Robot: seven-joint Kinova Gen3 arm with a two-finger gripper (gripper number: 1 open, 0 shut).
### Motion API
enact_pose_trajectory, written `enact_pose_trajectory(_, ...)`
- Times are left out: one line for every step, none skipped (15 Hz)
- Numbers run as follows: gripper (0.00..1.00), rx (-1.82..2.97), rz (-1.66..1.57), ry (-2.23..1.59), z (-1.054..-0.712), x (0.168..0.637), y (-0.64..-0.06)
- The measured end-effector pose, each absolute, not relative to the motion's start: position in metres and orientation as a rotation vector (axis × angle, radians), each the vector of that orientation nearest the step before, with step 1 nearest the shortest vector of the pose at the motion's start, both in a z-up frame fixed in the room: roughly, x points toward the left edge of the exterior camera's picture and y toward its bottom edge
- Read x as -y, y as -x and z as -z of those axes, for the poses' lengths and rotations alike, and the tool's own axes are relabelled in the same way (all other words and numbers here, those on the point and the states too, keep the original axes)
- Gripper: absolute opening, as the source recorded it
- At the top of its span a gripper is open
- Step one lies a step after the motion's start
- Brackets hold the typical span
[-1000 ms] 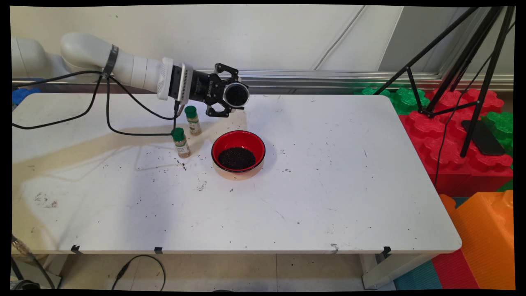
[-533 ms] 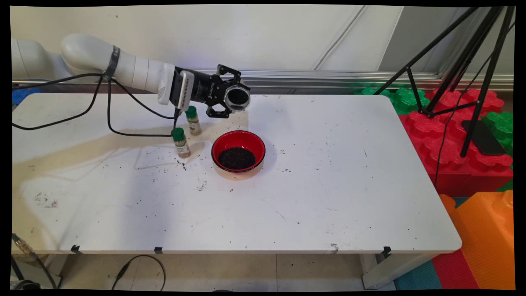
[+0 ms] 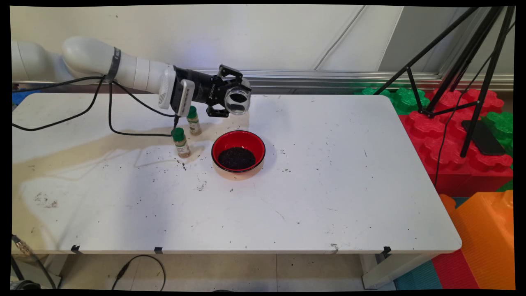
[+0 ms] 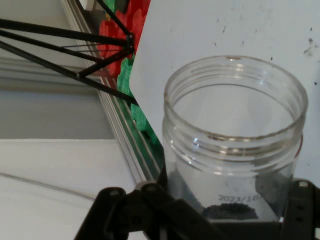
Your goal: Pour the black seasoning powder in the red bowl
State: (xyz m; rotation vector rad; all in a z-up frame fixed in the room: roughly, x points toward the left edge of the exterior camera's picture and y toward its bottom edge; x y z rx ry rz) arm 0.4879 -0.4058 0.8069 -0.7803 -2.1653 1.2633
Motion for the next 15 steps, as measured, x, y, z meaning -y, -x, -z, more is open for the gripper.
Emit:
enact_pose_trajectory(0.0, 2.164, -1.276, 0.802, -0.8068, 0.4059, -0.4878)
enact_pose_trajectory(0.0, 2.162, -1.285, 0.817, -0.8067, 0.406, -0.4877)
enact_pose_trajectory(0.0, 2.159, -1.299, 0.838, -0.8067, 0.406, -0.4876)
enact_pose_trajectory(0.0, 2.156, -1.309, 0.856, -0.8066, 0.4059, -0.4876)
enact_pose_trajectory(0.0, 2.153, -1.319, 0.873, -0.8065, 0.4058, -0.4875)
enact_pose_trajectory(0.0, 2.15, -1.33, 0.89, -0.8065, 0.4057, -0.4874)
enact_pose_trajectory(0.0, 2.146, -1.341, 0.91, -0.8064, 0.4053, -0.4874)
enact_pose_trajectory(0.0, 2.142, -1.353, 0.93, -0.8065, 0.4048, -0.4872)
enact_pose_trajectory(0.0, 2.138, -1.362, 0.947, -0.8066, 0.4044, -0.4871)
enact_pose_trajectory(0.0, 2.135, -1.371, 0.963, -0.8066, 0.4038, -0.487)
enact_pose_trajectory(0.0, 2.129, -1.383, 0.986, -0.8066, 0.4028, -0.4869)
enact_pose_trajectory(0.0, 2.124, -1.392, 1.006, -0.8066, 0.4019, -0.4867)
enact_pose_trajectory(0.0, 2.117, -1.404, 1.03, -0.8065, 0.4007, -0.4867)
enact_pose_trajectory(0.0, 2.113, -1.412, 1.046, -0.8064, 0.3998, -0.4867)
enact_pose_trajectory(0.0, 2.108, -1.42, 1.063, -0.8065, 0.3987, -0.4866)
